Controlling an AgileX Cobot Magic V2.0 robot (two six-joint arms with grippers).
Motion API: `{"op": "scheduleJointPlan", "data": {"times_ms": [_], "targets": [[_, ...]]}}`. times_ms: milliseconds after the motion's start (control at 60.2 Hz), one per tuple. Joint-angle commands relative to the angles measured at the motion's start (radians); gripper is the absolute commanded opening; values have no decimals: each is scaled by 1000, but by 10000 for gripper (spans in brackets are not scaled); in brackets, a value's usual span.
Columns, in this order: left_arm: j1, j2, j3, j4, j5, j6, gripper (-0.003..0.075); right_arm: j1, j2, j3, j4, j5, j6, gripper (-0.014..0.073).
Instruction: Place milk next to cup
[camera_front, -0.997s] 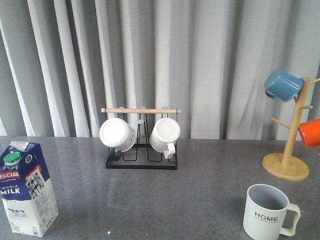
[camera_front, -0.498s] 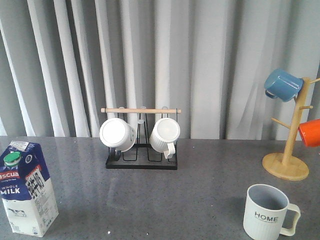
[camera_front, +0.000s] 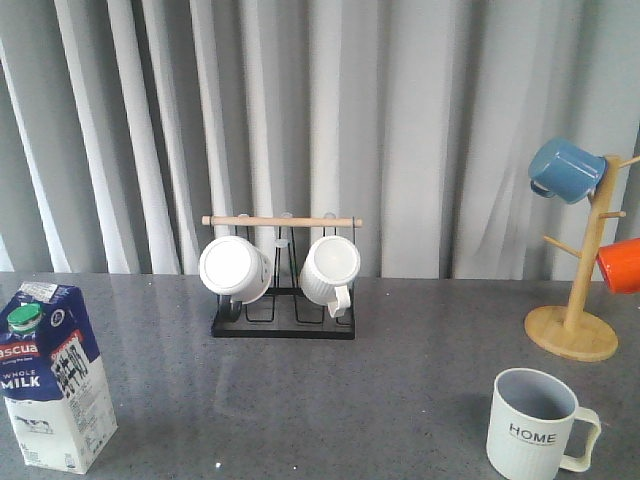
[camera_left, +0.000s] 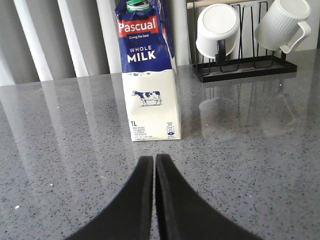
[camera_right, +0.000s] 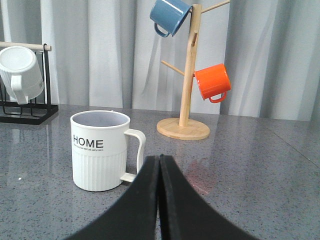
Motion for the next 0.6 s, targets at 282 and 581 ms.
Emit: {"op": "scheduleJointPlan", "data": {"times_ms": [282,581], "targets": [[-2,-11,-27,-2,-69,-10,-6,-7,-15,8,-4,-76,-6,-4],[-2,-11,-27,4,-141,-23,-6,-7,-15,8,12,-78,-2,-4]]}}
